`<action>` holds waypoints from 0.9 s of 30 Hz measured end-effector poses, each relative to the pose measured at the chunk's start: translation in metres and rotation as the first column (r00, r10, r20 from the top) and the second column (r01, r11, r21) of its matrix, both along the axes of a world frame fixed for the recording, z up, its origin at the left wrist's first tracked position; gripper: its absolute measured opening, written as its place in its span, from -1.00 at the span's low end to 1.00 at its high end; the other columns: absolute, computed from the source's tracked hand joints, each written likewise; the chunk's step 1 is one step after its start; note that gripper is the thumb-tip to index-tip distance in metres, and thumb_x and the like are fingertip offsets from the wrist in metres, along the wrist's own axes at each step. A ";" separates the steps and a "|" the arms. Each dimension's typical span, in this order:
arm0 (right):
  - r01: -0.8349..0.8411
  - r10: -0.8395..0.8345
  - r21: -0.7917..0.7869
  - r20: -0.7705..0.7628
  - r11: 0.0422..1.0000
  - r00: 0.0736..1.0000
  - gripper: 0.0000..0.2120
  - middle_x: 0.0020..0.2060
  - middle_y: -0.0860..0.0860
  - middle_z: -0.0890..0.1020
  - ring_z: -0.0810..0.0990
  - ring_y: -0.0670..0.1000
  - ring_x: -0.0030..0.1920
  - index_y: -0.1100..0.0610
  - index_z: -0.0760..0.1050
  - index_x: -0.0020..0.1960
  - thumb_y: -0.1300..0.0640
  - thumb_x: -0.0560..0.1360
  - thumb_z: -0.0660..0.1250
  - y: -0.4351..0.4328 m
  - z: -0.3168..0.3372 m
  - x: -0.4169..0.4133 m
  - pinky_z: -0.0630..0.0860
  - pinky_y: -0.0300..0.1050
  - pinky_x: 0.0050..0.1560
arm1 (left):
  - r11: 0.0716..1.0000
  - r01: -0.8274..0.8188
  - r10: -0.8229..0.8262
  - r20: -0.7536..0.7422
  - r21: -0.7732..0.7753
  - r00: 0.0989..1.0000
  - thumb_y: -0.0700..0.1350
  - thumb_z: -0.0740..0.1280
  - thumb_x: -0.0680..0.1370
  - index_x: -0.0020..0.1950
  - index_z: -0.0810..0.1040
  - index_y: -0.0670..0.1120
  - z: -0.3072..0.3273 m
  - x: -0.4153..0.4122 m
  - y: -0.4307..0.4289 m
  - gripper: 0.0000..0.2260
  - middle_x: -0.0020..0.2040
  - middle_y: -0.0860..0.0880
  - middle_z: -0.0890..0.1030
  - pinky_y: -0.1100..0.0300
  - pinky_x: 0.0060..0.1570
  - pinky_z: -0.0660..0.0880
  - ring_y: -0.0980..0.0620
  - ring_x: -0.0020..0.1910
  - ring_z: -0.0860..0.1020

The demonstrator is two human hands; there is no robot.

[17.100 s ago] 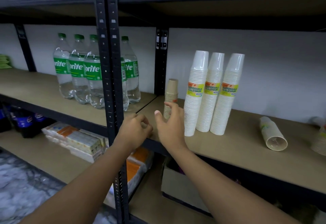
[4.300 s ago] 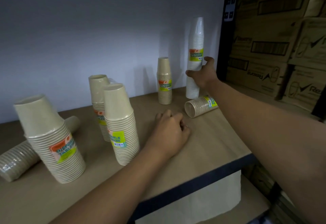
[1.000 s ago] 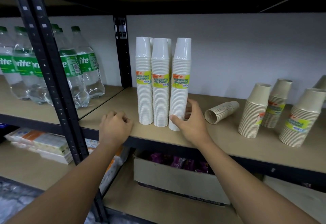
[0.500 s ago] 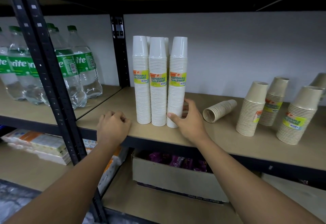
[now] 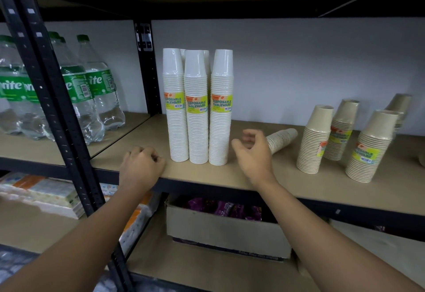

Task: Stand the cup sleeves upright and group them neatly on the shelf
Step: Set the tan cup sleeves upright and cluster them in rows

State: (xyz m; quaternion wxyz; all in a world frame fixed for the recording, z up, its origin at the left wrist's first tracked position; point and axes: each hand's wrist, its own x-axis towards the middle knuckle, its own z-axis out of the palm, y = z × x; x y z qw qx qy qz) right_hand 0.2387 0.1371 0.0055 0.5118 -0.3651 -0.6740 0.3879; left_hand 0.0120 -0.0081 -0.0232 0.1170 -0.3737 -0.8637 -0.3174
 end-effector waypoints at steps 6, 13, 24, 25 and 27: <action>0.301 -0.331 0.141 0.307 0.943 0.892 -0.55 0.27 0.11 0.41 0.34 0.19 0.30 0.04 0.49 0.34 -0.05 0.49 0.35 0.020 0.004 0.019 0.31 0.08 0.33 | 0.999 0.027 -0.027 -0.002 0.024 1.000 0.03 0.31 0.49 -0.11 0.61 -0.01 0.004 0.021 0.002 -0.85 0.00 -0.06 0.57 -0.02 0.06 0.45 -0.16 0.06 0.45; 0.337 -0.358 0.130 0.457 0.933 0.814 -0.54 0.33 0.15 0.33 0.28 0.24 0.29 0.11 0.53 0.29 -0.13 0.49 0.35 0.030 -0.003 0.020 0.30 0.06 0.28 | 0.999 0.046 -0.046 0.004 0.025 0.999 0.03 0.30 0.49 -0.17 0.55 0.01 0.001 0.032 0.001 -0.88 -0.05 -0.04 0.53 -0.03 0.03 0.43 -0.13 0.01 0.41; 0.274 -0.287 0.087 0.355 0.958 0.890 -0.57 0.24 0.19 0.38 0.39 0.25 0.26 0.12 0.44 0.27 0.02 0.46 0.41 0.022 -0.002 0.025 0.33 -0.01 0.24 | 0.999 0.046 -0.046 -0.016 0.018 0.999 0.04 0.29 0.51 -0.18 0.55 0.00 0.001 0.034 -0.001 -0.85 -0.05 -0.04 0.52 -0.03 0.04 0.43 -0.15 0.02 0.43; 0.263 -0.266 0.061 0.377 0.963 0.887 -0.53 0.24 0.18 0.39 0.40 0.24 0.27 0.10 0.44 0.30 -0.01 0.45 0.41 0.021 -0.001 0.025 0.34 -0.01 0.24 | 0.998 0.055 -0.055 -0.017 0.014 0.998 0.03 0.28 0.51 -0.19 0.53 0.00 0.001 0.034 -0.001 -0.85 -0.06 -0.03 0.51 -0.03 0.03 0.44 -0.14 0.01 0.43; 0.238 -0.222 0.021 0.449 0.971 0.866 -0.50 0.22 0.17 0.45 0.43 0.23 0.26 0.06 0.44 0.34 -0.09 0.45 0.38 0.022 0.002 0.025 0.38 0.00 0.22 | 0.997 0.075 -0.074 -0.029 0.016 0.997 0.03 0.28 0.51 -0.22 0.49 0.02 0.001 0.034 -0.001 -0.85 -0.09 -0.03 0.50 -0.02 0.00 0.44 -0.14 -0.01 0.43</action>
